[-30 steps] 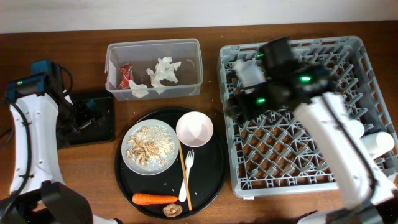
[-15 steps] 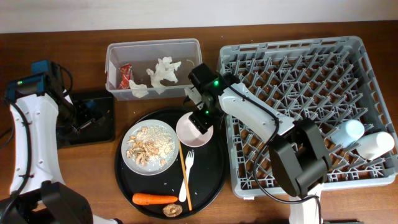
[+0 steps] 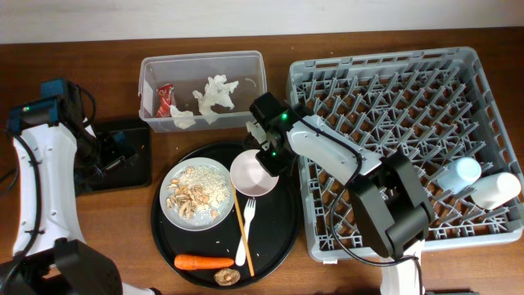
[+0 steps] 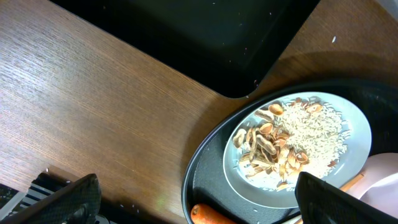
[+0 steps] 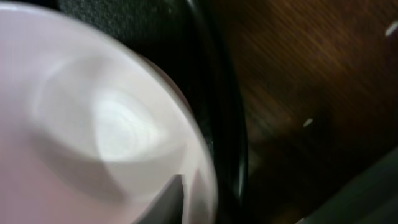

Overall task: Sort waste into correct bins and load items into the dishwasher rack
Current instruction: 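Grasp the pink bowl on the tray with the right gripper, then place the pink bowl upright at the rack's back right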

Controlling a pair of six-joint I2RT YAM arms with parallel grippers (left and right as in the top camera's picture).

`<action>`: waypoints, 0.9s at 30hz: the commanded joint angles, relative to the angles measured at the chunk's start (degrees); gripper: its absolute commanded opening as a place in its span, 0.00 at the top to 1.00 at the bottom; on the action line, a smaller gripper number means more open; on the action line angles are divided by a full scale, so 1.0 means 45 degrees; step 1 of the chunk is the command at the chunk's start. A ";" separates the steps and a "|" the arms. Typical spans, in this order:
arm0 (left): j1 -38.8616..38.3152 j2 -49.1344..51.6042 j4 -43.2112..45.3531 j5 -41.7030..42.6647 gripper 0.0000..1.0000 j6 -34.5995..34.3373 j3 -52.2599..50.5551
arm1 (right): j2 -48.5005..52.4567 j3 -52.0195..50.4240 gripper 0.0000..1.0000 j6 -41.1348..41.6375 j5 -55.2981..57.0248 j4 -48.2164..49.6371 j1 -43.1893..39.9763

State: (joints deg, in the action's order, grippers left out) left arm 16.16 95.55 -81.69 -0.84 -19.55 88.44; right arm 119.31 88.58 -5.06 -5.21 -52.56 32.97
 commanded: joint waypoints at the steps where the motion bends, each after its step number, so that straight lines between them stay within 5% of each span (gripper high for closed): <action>1: 0.0029 -0.0170 -0.0005 0.0000 0.01 -0.0165 0.0019 | -0.0189 0.0175 0.96 0.0296 0.0228 -0.0316 -0.0083; 7: 0.0029 -0.0170 -0.0005 0.0000 0.01 -0.0165 0.0019 | -0.2035 0.3507 0.96 0.0646 0.3065 -0.2812 -0.0087; 11: 0.0029 -0.0170 -0.0005 0.0000 0.01 -0.0165 0.0019 | -0.4182 0.4405 0.96 0.2433 0.9554 -0.3128 -0.1064; 16: 0.0029 -0.0170 -0.0010 0.0141 0.01 -0.0165 0.0019 | -0.3803 0.4357 0.96 0.5887 1.8093 -0.2288 -0.4201; 27: 0.0029 -0.0170 0.0403 0.0238 0.01 -0.0165 0.0019 | 0.0068 0.4352 0.96 0.5527 1.6976 0.0699 -0.8592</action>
State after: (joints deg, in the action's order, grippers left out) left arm 16.16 95.55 -80.51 -0.21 -19.55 88.44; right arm 117.19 107.77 19.31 73.73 -49.82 -5.63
